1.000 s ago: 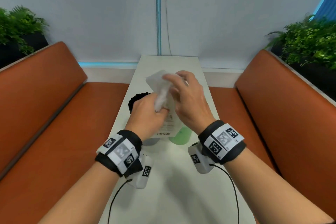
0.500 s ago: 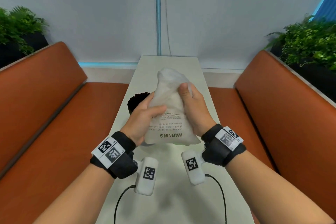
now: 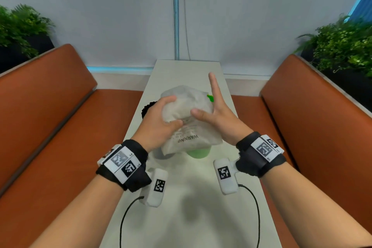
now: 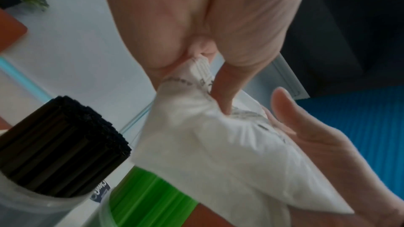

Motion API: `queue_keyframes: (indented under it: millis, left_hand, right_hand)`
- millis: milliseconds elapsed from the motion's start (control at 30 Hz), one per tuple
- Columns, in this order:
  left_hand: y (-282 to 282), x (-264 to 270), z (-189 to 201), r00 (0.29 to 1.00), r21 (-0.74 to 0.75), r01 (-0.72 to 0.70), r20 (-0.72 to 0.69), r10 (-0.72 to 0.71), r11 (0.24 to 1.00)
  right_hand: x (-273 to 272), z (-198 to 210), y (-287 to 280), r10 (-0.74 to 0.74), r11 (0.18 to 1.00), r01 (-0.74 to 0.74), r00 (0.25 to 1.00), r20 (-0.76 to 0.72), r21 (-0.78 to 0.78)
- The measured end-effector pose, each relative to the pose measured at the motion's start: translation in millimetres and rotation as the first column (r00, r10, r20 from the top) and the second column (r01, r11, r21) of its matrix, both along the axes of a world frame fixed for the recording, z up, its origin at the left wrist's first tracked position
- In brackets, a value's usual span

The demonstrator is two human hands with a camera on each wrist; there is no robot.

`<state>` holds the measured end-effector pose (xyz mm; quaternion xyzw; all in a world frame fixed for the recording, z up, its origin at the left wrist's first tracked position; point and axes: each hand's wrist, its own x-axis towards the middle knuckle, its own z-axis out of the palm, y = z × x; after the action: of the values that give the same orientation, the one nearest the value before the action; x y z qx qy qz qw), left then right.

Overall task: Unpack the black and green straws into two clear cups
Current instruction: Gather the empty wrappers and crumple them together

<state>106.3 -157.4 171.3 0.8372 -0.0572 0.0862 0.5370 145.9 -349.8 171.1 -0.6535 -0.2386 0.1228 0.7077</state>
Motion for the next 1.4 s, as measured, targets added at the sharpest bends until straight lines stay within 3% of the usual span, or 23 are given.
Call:
queue_keyframes:
  millis: [67, 133, 200, 300, 367, 467, 567, 667, 733, 867, 933, 1067, 1300, 1400]
  left_hand:
    - [2.2, 4.1, 2.1, 0.998, 0.096, -0.065, -0.015, 0.067, 0.993]
    - [2.7, 6.4, 5.2, 0.995, 0.172, -0.093, -0.026, 0.099, 0.981]
    - [2.9, 6.9, 8.7, 0.994, 0.255, -0.083, -0.05, 0.099, 0.963]
    - [2.3, 4.5, 11.5, 0.999, 0.405, -0.019, -0.03, 0.034, 0.914]
    - [5.7, 5.0, 9.6, 1.0, 0.349, 0.0, -0.02, 0.007, 0.937]
    - [2.3, 7.0, 7.1, 0.994, -0.039, -0.079, -0.075, 0.076, 0.996]
    - [-13.3, 7.7, 1.0, 0.976, -0.302, -0.218, -0.07, 0.207, 0.928]
    - [-17.2, 12.4, -5.5, 0.945, -0.222, -0.308, 0.039, 0.324, 0.925]
    - [-12.8, 14.2, -9.9, 0.924, -0.149, -0.349, 0.109, 0.366, 0.925]
    - [-8.4, 14.2, -12.0, 0.909, -0.14, -0.369, 0.151, 0.388, 0.919]
    - [-7.3, 14.3, -10.8, 0.913, -0.174, -0.35, 0.157, 0.377, 0.92]
    - [1.9, 12.6, -13.1, 0.939, -0.233, -0.295, 0.108, 0.326, 0.927]
    - [40.2, -3.9, -26.8, 0.957, -0.246, -0.259, 0.064, 0.282, 0.934]
    - [66.0, -20.0, -42.9, 0.995, -0.388, -0.105, -0.04, 0.097, 0.916]
  right_hand:
    - [-2.0, -1.2, -5.6, 0.094, 0.987, -0.079, 0.99, 0.106, -0.14]
    - [-2.0, 1.6, -5.2, 0.092, 0.956, -0.047, 0.985, 0.145, -0.289]
    - [0.7, 3.2, -2.3, 0.034, 0.905, 0.056, 0.978, 0.204, -0.422]
    - [5.9, 0.1, 0.2, -0.032, 0.77, 0.28, 0.915, 0.403, -0.574]
    - [8.3, -1.7, -1.1, -0.077, 0.781, 0.295, 0.921, 0.383, -0.551]
    - [7.5, -2.1, 1.3, -0.158, 0.879, 0.248, 0.957, 0.242, -0.407]
    - [1.3, 0.4, 14.2, -0.288, 0.931, 0.31, 0.948, 0.137, -0.194]
    - [-4.0, 4.7, 26.0, -0.283, 0.958, 0.286, 0.95, 0.132, -0.008]
    - [-8.3, 8.9, 36.1, -0.212, 0.973, 0.227, 0.949, 0.234, -0.039]
    - [-6.7, 9.1, 57.5, -0.419, 0.897, 0.44, 0.874, 0.246, -0.038]
    - [-4.2, 3.1, 64.5, -0.509, 0.852, 0.523, 0.842, 0.182, -0.035]
    - [-5.3, -8.6, 80.5, -0.478, 0.872, 0.484, 0.874, 0.089, -0.066]
    - [-4.7, -24.1, 119.4, -0.42, 0.858, 0.479, 0.862, 0.285, -0.185]
    - [0.4, -36.5, 136.5, -0.432, 0.832, 0.5, 0.856, 0.284, -0.241]
